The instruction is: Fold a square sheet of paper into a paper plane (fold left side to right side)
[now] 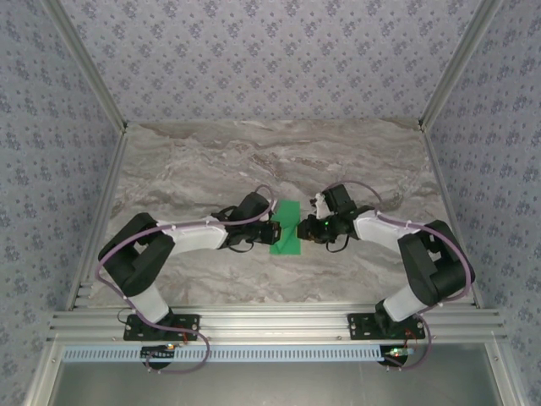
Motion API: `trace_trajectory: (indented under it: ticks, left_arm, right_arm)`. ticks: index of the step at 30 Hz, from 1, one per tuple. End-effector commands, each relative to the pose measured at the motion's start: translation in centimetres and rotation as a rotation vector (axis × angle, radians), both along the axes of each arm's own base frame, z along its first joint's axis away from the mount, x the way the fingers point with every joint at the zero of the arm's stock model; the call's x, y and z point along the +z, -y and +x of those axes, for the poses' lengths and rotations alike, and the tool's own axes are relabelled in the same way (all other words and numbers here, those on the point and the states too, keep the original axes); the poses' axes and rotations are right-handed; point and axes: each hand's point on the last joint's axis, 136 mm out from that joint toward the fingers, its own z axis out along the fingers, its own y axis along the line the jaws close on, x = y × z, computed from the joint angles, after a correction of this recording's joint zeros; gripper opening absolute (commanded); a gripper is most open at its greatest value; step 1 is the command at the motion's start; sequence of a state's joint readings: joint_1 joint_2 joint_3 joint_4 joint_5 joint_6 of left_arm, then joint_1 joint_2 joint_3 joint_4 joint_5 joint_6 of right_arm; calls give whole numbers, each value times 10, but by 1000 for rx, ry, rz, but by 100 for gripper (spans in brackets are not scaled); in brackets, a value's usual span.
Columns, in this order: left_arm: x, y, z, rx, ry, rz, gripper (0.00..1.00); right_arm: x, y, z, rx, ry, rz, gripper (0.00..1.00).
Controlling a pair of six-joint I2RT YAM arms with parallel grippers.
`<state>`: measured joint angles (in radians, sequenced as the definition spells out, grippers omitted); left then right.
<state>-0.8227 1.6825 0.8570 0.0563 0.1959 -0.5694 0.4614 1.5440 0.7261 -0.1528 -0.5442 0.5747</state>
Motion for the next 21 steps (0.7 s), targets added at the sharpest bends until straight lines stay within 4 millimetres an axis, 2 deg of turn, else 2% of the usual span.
trace_trajectory:
  ticks: [1,6,13,21]
  left_arm:
    - [11,-2,3,-3,16,-28,3]
    - [9,-5,6,-10,15,-13,4]
    - [5,-7,11,-22,14,7,4]
    - [-1,-6,16,-47,16,34,4]
  right_arm:
    - [-23,6,-11,15,-62,-74,22]
    - [-36,6,-18,43,-100,-134,22]
    - [-49,17,-26,54,-130,-215,21]
    - [-55,23,-31,67,-143,-258,18]
